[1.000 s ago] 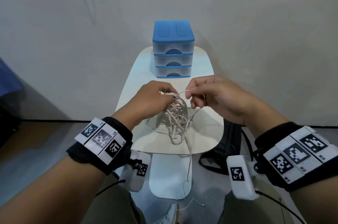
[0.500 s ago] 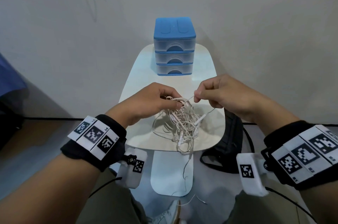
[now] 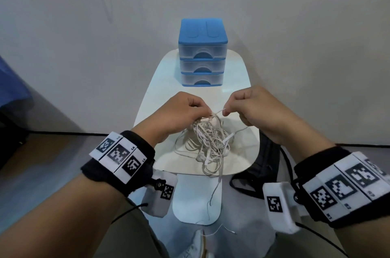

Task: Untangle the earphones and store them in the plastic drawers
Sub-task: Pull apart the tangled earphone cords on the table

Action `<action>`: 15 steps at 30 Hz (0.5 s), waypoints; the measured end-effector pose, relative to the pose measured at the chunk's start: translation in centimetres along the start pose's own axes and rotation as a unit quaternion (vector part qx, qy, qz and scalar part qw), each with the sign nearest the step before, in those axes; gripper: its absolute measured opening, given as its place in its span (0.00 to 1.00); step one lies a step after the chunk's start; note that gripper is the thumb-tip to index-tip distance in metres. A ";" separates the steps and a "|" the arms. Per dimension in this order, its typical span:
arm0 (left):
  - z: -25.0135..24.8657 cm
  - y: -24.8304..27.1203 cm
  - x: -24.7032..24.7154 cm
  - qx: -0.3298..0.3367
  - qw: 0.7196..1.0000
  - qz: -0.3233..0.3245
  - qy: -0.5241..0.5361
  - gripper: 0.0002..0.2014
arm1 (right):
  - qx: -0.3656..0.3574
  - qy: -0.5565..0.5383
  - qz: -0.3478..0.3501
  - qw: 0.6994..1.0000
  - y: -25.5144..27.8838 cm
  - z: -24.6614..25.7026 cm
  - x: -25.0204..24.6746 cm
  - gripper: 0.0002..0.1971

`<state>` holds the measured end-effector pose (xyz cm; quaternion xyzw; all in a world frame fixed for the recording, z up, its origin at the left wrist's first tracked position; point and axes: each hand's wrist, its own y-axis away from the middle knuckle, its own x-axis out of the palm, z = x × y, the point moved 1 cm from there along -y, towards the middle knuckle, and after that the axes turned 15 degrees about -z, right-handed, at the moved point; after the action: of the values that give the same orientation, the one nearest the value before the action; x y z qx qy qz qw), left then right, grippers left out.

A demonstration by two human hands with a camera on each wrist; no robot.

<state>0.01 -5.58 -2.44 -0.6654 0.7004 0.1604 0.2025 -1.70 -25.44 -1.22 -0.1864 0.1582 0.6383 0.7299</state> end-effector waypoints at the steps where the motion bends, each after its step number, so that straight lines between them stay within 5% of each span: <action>1: -0.2 -0.1 0.2 0.001 1.000 -0.006 -0.012 0.07 | 0.018 -0.023 -0.003 1.000 0.1 -0.2 0.2 0.12; 6: -0.6 -0.1 0.9 0.000 0.999 -0.022 -0.047 0.13 | 0.068 -0.074 0.022 0.995 0.4 -0.7 0.8 0.17; 10: -0.6 0.1 1.1 -0.007 0.999 -0.005 -0.052 0.18 | 0.023 -0.003 0.081 0.996 0.6 -0.4 0.5 0.08; 15: -0.6 0.4 1.1 -0.010 0.999 0.000 -0.031 0.17 | -0.015 -0.027 0.060 0.998 0.8 0.0 0.6 0.08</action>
<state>-0.50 -6.83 -2.48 -0.6621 0.6922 0.1879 0.2173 -2.39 -24.81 -1.61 -0.1706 0.1396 0.6879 0.6916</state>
